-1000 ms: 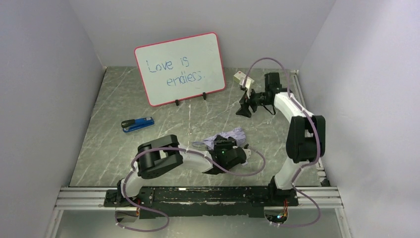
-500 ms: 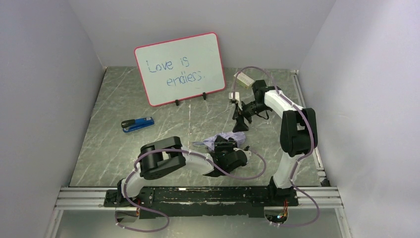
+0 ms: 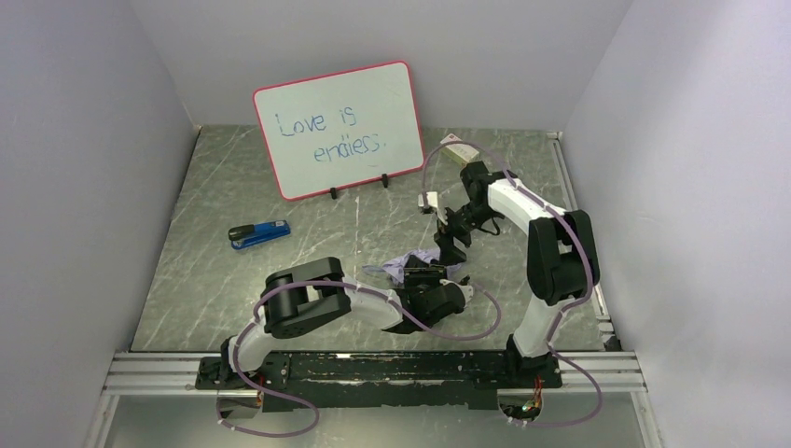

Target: Put away the umbrella

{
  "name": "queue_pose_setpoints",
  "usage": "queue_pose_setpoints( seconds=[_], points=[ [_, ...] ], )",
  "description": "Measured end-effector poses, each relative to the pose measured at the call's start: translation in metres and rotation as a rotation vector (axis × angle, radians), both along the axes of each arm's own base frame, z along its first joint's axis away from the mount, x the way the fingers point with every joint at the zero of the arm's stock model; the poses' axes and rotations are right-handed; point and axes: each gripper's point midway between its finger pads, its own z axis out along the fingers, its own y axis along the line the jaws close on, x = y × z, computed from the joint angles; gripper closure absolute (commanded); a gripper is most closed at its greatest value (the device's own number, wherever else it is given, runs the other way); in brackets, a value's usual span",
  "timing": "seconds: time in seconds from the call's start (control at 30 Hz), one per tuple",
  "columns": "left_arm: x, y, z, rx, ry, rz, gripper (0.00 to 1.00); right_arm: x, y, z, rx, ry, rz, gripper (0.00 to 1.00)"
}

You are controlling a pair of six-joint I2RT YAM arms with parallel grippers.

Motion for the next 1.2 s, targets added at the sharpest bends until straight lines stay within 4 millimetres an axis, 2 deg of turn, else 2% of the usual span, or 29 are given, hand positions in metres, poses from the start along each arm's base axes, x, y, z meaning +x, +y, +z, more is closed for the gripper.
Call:
queue_pose_setpoints(
  seconds=[0.17, 0.3, 0.37, 0.43, 0.53, 0.57, 0.63, 0.7, 0.83, 0.97, 1.1, 1.2],
  points=[
    [0.000, 0.000, 0.000, 0.003, 0.000, -0.003, 0.95, -0.001, -0.010, -0.022, -0.096, 0.022, -0.023, 0.22],
    [-0.001, 0.001, -0.001, 0.012, -0.001, -0.007, 0.95, 0.001, -0.010, -0.030, -0.129, 0.026, -0.051, 0.27],
    [-0.001, 0.001, -0.001, 0.014, -0.002, -0.009, 0.85, 0.002, -0.011, -0.033, -0.134, 0.024, -0.063, 0.33],
    [-0.001, 0.000, 0.000, 0.008, -0.005, -0.013, 0.67, 0.002, -0.011, -0.035, -0.138, 0.023, -0.071, 0.41],
    [-0.002, 0.000, 0.001, -0.006, 0.001, -0.022, 0.43, 0.003, -0.012, -0.035, -0.143, 0.020, -0.081, 0.47],
    [-0.001, 0.000, 0.002, -0.010, 0.005, -0.025, 0.30, 0.002, -0.012, -0.035, -0.144, 0.019, -0.085, 0.49],
    [0.000, 0.003, 0.010, -0.018, -0.002, -0.019, 0.22, 0.002, -0.013, -0.035, -0.148, 0.015, -0.097, 0.50],
    [0.000, 0.005, 0.019, -0.042, 0.005, -0.018, 0.20, 0.002, -0.013, -0.036, -0.149, 0.009, -0.108, 0.50],
    [-0.005, 0.015, 0.022, -0.048, 0.056, -0.022, 0.20, 0.002, -0.014, -0.037, -0.155, -0.008, -0.135, 0.53],
    [-0.017, 0.037, 0.036, -0.067, 0.111, -0.015, 0.23, 0.003, -0.015, -0.037, -0.156, -0.023, -0.157, 0.56],
    [-0.031, 0.061, 0.074, -0.202, 0.152, -0.003, 0.26, 0.003, -0.015, -0.037, -0.160, -0.048, -0.169, 0.61],
    [-0.039, 0.077, 0.120, -0.418, 0.211, -0.018, 0.25, 0.003, -0.015, -0.038, -0.166, -0.070, -0.175, 0.62]
  ],
)
